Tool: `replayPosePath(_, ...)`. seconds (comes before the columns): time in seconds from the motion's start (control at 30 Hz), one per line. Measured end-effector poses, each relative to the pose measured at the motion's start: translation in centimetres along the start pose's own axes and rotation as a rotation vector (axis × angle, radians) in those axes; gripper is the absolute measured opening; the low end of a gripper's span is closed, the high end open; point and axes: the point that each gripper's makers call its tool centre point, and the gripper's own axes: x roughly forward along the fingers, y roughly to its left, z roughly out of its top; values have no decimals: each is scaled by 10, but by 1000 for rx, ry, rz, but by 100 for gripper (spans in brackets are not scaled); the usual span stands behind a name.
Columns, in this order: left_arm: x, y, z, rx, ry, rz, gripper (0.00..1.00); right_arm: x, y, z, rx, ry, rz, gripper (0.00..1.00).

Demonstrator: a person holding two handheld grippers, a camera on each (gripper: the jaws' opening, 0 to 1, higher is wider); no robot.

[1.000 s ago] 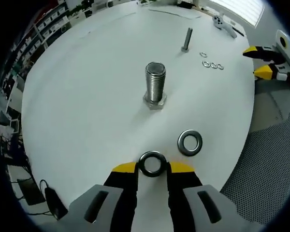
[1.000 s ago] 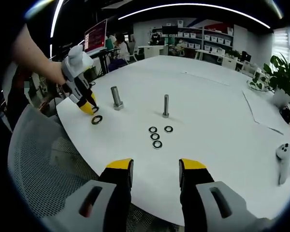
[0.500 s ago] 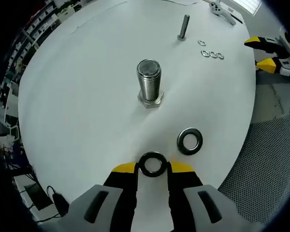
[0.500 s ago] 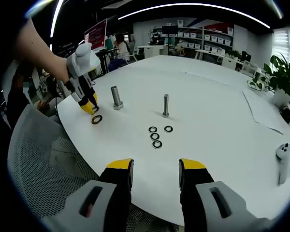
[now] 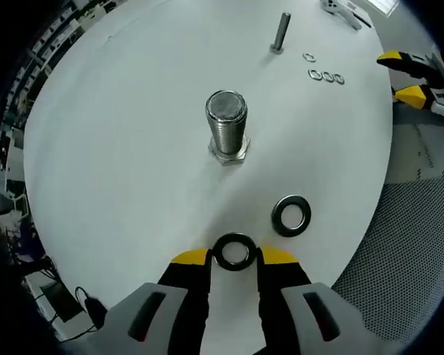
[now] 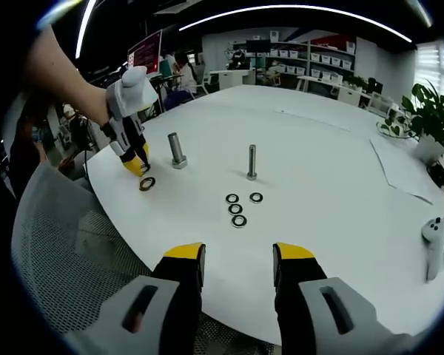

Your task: Place the washer onto the threaded stud by aligning its center hole with the stud, sliding it down to the base, and recovering from edge contact or off-axis alignment until the washer reaches the visible bottom stop.

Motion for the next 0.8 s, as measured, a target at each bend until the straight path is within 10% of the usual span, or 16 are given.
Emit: replayPosePath(0.8, -3, 1, 0, -42, -46, -29, 19, 0, 2, 0, -5, 3, 6, 38)
